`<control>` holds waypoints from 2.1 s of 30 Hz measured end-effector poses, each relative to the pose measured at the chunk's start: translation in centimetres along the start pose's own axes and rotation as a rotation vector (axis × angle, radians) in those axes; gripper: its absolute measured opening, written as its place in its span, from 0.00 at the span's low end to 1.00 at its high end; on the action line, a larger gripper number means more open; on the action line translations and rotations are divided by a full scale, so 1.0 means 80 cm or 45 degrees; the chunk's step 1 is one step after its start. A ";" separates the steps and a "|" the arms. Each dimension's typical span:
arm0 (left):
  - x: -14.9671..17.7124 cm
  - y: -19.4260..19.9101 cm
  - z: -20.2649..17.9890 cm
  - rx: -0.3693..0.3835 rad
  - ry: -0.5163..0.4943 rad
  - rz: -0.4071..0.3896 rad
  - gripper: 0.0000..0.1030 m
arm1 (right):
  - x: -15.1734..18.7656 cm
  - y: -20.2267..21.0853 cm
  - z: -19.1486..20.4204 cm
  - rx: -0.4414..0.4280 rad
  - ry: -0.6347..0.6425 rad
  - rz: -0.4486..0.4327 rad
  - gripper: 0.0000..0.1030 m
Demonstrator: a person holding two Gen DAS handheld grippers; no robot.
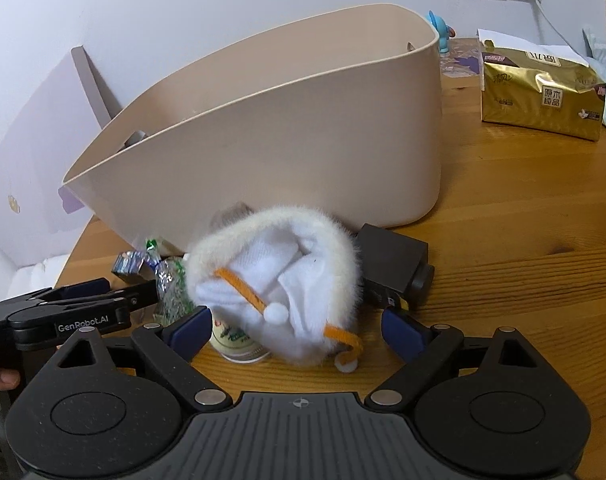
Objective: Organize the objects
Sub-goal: 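Grasp the cartoon card box with the left tool while the right tool grasps the white fluffy plush, then lift and carry the card box and fluffy plush with both tools over the bin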
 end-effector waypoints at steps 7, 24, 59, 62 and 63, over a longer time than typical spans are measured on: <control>-0.011 -0.010 -0.001 -0.008 -0.001 -0.015 0.85 | -0.006 -0.006 0.003 -0.011 -0.030 -0.007 0.91; -0.012 -0.012 -0.003 0.028 -0.082 -0.035 0.50 | -0.006 -0.006 0.030 -0.026 0.040 -0.016 0.41; -0.001 0.096 -0.031 0.042 -0.097 -0.156 0.50 | 0.004 0.093 -0.021 0.004 0.026 -0.169 0.21; -0.006 0.108 -0.039 0.053 -0.107 -0.181 0.50 | 0.001 0.105 -0.024 0.001 0.021 -0.195 0.21; -0.008 0.113 -0.042 0.055 -0.112 -0.191 0.50 | 0.000 0.110 -0.024 -0.002 0.019 -0.205 0.21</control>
Point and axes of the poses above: each gripper's, at about its wrist camera, not at the fingertips, and y roughly against the way its jaws point, z to its left, x to its underside, the point moved 7 cm from there along -y, roughly the way its jaws point, and after that the axes turned 9 degrees about x, right-handed, at the moved point
